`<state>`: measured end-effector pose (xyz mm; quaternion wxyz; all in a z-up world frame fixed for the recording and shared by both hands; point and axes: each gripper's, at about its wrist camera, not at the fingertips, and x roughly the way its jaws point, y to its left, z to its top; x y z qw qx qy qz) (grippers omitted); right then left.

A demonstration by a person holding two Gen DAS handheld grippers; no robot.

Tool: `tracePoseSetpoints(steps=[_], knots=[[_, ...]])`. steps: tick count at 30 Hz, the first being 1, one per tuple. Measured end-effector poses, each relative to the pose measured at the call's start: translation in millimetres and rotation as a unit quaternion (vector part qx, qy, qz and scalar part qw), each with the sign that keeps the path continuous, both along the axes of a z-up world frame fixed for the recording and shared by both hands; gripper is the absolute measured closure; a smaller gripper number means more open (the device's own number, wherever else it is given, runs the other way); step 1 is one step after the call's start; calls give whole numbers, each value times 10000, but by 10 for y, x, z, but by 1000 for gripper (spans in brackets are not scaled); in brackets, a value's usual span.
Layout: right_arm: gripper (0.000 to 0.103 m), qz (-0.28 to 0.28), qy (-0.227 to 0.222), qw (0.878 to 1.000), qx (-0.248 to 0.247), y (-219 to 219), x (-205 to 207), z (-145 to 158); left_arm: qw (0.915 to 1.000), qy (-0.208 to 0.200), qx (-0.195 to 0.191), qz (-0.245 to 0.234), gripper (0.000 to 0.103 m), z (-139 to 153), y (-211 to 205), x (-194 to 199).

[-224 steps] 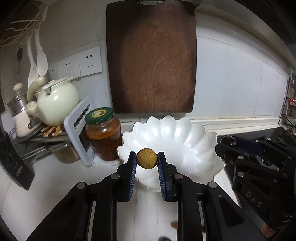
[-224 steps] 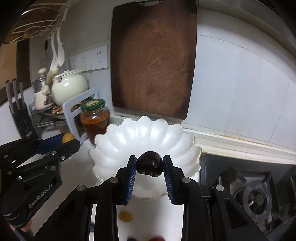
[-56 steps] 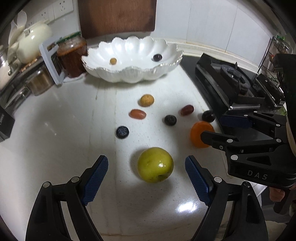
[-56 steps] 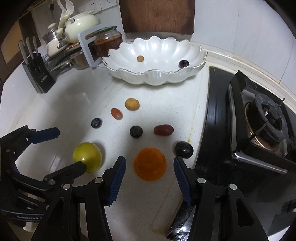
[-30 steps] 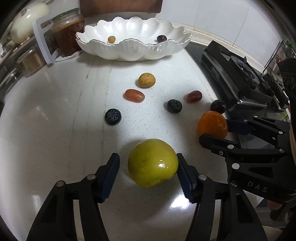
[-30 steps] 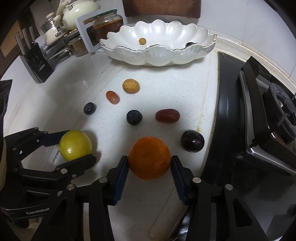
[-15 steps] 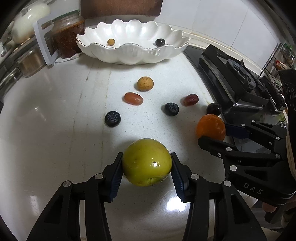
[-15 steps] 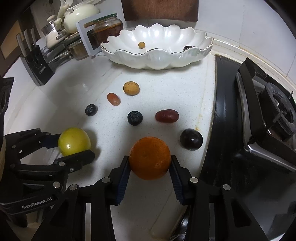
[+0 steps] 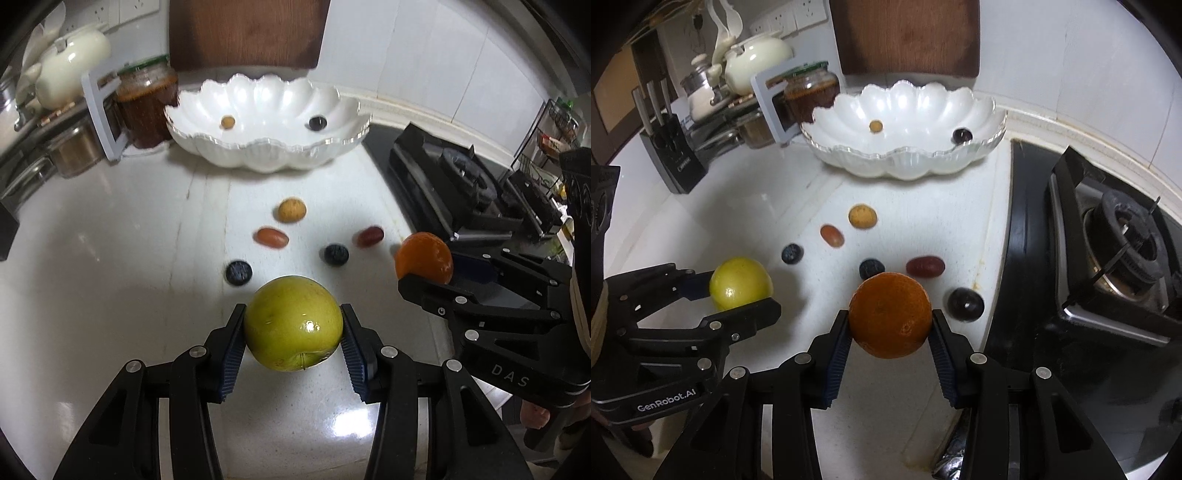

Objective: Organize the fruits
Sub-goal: 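Lift and carry the orange and green apple over the white bowl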

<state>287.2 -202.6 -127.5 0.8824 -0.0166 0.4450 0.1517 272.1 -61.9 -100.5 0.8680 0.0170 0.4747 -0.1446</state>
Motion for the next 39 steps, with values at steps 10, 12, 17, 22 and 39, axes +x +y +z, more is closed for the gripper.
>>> tracePoseSetpoints(steps=[10,12,17,22,39], knots=[[60,-182,-474,9987,69,-27,-24,290,9987,-493,-54,89,55,302,57,50],[60,-202,-560,9982,85,-42,-22,345,9984,-567,-46,76,55,347,53,63],[60,-279,-828,9960,171,-56,6,504,9969,-779,-98,80,55,477,73,78],[60,-325,-1053,9936,268,-50,65,635,9945,-1025,-144,152,55,636,92,144],[60,-347,-1698,9844,293,18,454,1063,9842,-1751,-102,252,55,1151,104,590]])
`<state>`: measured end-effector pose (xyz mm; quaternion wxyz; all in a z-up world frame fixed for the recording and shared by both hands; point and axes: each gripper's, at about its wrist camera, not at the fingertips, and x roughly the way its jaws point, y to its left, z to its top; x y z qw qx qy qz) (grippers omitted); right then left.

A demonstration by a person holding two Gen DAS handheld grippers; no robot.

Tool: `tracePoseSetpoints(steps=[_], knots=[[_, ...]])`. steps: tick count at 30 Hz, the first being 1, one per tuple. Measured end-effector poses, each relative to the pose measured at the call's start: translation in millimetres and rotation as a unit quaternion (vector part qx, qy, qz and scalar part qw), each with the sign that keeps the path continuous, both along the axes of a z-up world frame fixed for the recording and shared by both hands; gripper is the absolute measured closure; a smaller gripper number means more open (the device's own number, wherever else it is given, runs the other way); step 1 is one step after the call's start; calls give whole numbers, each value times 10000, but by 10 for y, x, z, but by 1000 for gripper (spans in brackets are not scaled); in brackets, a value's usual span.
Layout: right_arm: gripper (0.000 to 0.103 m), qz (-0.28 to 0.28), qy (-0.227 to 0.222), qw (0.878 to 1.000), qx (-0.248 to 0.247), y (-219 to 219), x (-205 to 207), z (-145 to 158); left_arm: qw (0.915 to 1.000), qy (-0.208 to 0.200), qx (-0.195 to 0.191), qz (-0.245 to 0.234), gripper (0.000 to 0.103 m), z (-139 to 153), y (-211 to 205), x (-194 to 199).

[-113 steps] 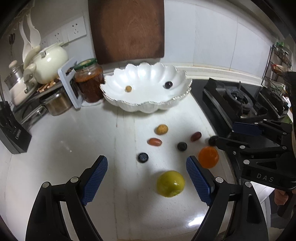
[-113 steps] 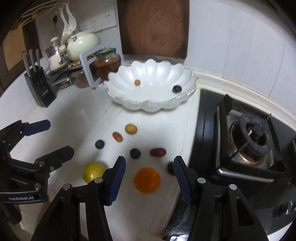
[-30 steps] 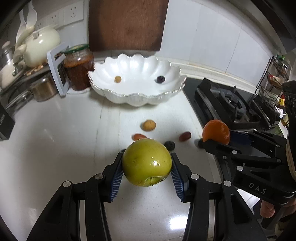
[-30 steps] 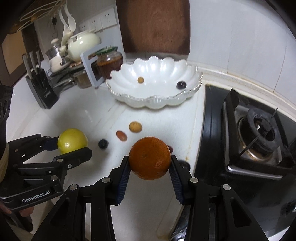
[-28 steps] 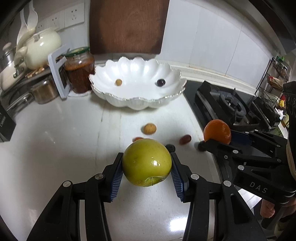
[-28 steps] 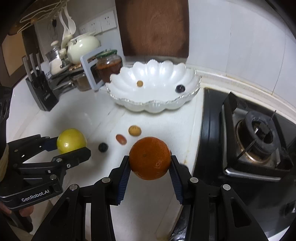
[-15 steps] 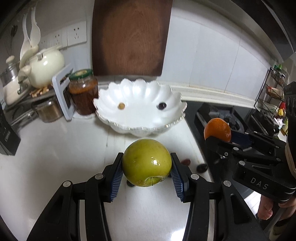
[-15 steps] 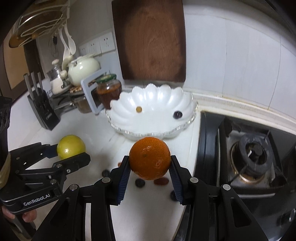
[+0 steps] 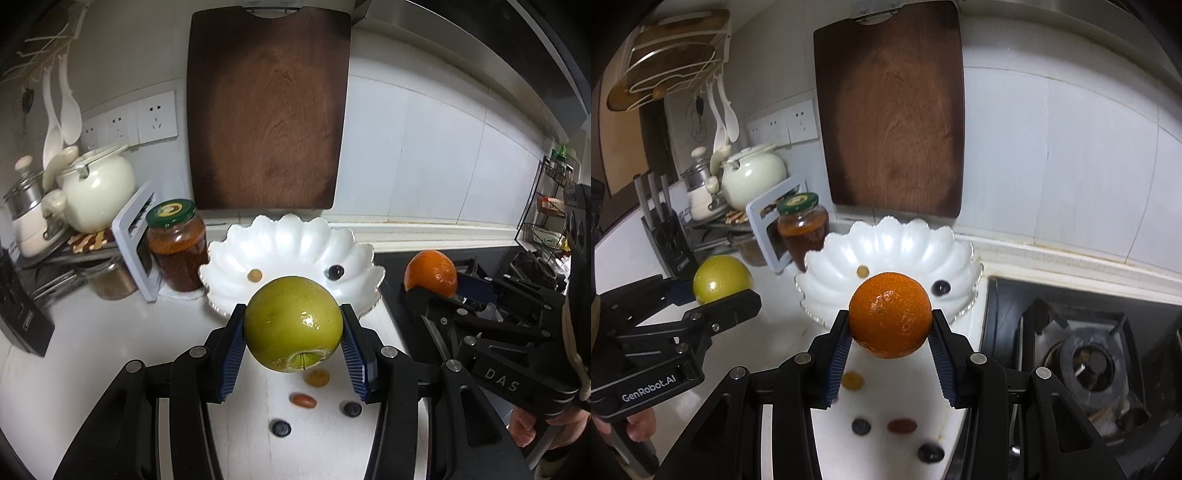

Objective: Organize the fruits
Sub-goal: 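Lift and carry the orange and green apple over the white bowl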

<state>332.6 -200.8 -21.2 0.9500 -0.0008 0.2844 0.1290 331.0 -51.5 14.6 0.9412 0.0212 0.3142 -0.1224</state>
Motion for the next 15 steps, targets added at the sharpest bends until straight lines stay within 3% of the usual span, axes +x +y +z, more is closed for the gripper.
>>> tracePoseSetpoints(steps=[8,15], knots=[[60,-71,-45,10000,-50,-26,251,64,9999,-99,101,29,55,82,-39,287],[60,-60,68,9999,-105,-22,553,36,9999,67,120,1,55,58,-41,550]])
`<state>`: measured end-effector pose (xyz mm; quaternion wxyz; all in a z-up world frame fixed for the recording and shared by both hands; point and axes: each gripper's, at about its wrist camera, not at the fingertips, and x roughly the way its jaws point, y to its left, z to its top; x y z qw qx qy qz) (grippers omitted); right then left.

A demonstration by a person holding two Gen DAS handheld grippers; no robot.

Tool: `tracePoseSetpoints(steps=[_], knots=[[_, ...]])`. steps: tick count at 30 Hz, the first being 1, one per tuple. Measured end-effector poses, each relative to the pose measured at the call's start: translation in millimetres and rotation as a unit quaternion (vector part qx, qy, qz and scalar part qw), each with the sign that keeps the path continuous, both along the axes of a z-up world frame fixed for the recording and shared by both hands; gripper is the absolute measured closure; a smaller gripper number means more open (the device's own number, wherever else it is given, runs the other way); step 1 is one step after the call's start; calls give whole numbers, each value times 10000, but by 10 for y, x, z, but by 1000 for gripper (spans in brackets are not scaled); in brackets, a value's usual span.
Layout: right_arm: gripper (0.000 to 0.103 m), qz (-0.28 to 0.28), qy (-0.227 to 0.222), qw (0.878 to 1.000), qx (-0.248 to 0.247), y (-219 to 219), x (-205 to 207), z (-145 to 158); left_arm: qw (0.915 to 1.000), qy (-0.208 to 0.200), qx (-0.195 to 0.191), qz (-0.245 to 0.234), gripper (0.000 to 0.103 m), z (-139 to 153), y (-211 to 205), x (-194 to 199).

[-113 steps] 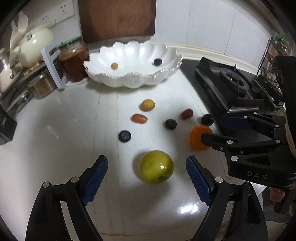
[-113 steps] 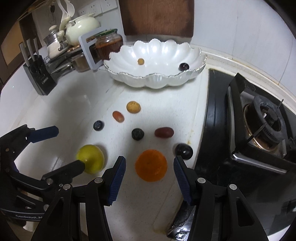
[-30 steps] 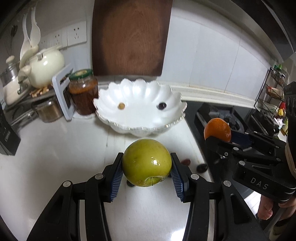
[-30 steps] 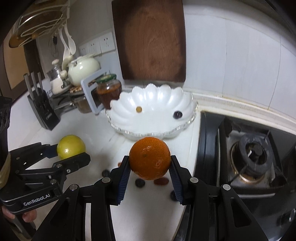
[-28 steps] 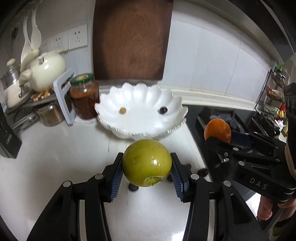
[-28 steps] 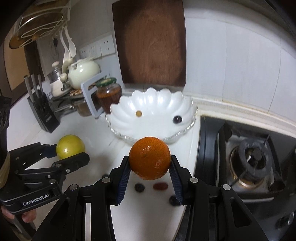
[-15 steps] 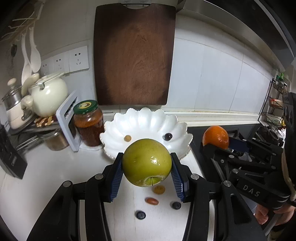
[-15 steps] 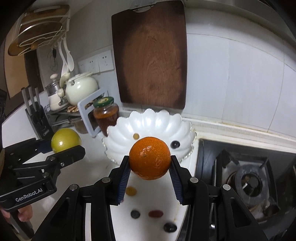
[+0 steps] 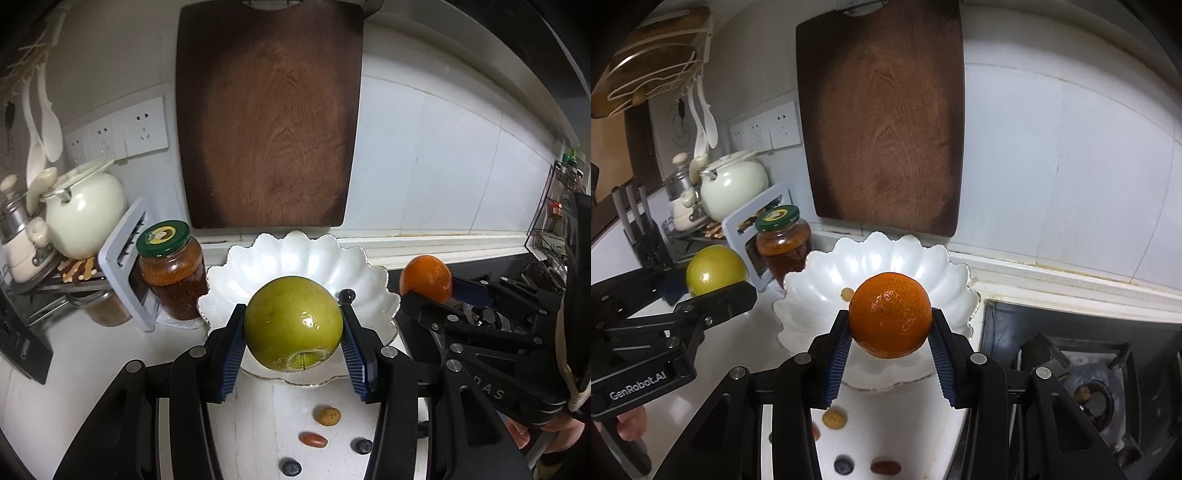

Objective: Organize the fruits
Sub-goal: 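Lift and carry the orange and green apple over the white bowl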

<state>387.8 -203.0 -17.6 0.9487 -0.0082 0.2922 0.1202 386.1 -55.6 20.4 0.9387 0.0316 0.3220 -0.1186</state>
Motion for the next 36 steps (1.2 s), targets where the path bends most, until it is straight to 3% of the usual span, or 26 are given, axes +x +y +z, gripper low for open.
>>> tracePoseSetpoints(steps=[8,17,36], knots=[[60,-25,342,9994,8,30,420,-104,9992,387,-22,105,55,-136,14,395],[60,-93,763,9969,-156,78,777,-341,9960,766,305,344,55,-492,29,822],[60,-28,1708,9845,-407,70,1265,-959,9844,1622,542,409,55,-1159,-15,1306]])
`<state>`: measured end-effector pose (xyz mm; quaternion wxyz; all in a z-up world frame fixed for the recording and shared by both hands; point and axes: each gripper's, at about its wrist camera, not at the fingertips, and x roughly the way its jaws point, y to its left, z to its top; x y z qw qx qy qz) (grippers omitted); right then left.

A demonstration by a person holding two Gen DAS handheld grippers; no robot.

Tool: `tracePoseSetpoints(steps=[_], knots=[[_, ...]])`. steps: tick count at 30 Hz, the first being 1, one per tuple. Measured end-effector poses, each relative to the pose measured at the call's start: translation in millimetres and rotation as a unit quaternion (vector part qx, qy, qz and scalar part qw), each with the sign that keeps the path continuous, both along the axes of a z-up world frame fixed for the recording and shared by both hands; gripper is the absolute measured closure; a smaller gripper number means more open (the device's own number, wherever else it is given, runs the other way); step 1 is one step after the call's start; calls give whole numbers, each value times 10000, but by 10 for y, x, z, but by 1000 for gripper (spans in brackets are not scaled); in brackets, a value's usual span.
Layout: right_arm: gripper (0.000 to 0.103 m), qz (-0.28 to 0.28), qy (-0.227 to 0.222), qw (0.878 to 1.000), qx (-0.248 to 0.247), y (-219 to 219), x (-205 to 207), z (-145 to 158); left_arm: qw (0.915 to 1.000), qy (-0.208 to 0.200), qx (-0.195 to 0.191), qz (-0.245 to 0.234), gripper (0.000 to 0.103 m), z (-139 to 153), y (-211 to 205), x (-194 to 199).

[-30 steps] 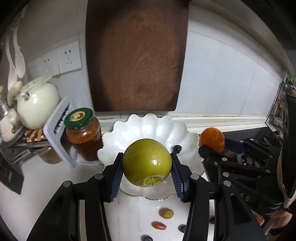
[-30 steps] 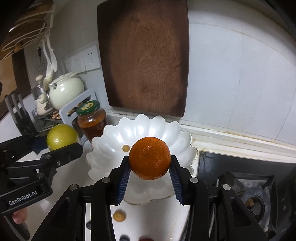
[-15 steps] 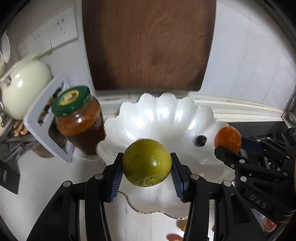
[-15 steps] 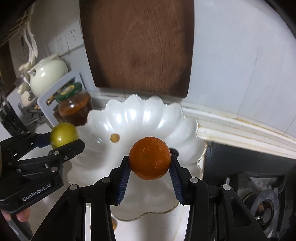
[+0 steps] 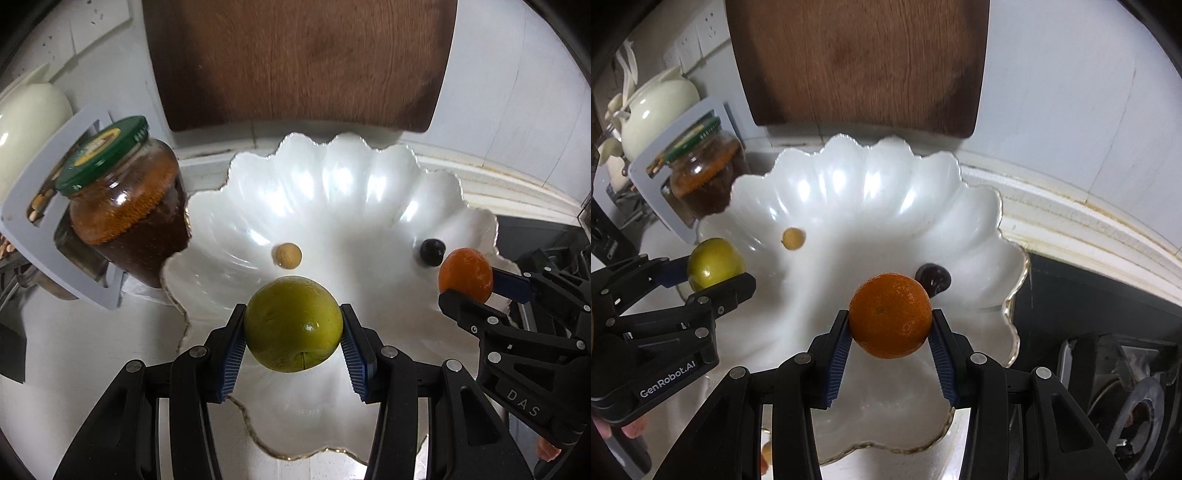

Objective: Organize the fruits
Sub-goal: 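Lift and carry the orange and green apple over the white bowl, then open both grippers to release the orange and apple into the bowl, then pull both grippers back and lower them toward the fruits on the counter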

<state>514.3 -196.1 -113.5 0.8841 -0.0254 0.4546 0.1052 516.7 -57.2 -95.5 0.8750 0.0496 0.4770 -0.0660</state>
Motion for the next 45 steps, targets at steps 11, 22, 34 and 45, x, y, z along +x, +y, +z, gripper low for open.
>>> tracePoseSetpoints(steps=[11,22,34,45], knots=[[59,58,297,9995,-133,53,95,-169,9995,271,162,31,54,-142,-21,71],[44,-245,-196,9995,-81,-61,-109,136,9990,-372,170,179,37,304,80,-163],[44,-162,-918,9956,80,-121,-752,642,9938,-1110,12,37,35,764,113,-804],[45,-184,-1422,9897,-22,-103,-1293,940,9876,-1570,-78,-40,35,1062,192,-1399]])
